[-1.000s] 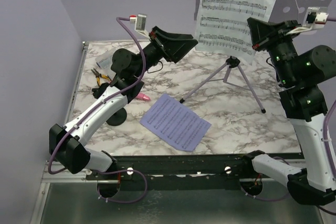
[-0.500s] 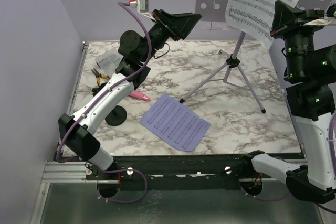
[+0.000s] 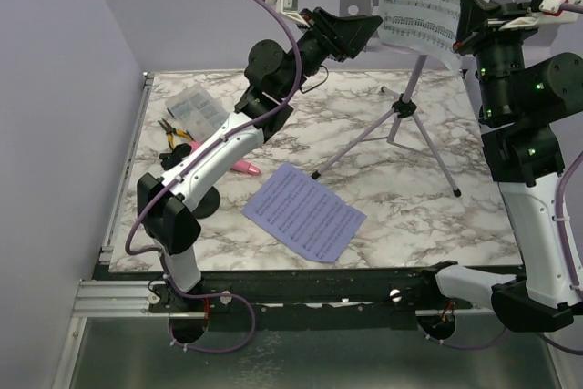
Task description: Set up the instrument practice props
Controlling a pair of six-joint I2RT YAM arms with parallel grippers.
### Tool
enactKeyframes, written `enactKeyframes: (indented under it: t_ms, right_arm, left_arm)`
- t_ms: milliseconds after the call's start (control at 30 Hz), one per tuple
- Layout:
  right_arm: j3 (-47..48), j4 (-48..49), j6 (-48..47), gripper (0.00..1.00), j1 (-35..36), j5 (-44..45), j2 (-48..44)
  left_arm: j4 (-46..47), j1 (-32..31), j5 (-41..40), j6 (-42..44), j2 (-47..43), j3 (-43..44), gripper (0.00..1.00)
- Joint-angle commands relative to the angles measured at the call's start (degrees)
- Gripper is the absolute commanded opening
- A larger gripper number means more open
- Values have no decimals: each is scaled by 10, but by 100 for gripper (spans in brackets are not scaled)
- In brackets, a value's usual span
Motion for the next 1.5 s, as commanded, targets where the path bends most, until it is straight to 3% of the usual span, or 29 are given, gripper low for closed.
enactKeyframes:
  t_ms: [0,200,633,1033,1300,1467]
  right_arm:
    - [3,23,-26,1,3,-14,-4]
    - [-4,29,-33,0,3,-16,-5]
    - [-10,46,-36,1,3,-22,10]
    - [-40,66,-44,1,3,-8,7]
    - [-56,88,-57,1,3,5,4]
    - [-65,100,-62,1,3,15,5]
  left_arm:
    - [6,-9,-42,24,20,45,61]
    - [10,-12,-86,6,33,49,57]
    - [21,-13,-69,0,64,95,34]
    - [45,-15,-49,19,82,114,26]
    - [52,-16,-39,53,85,122,2]
    - [59,-17,-29,76,85,118,0]
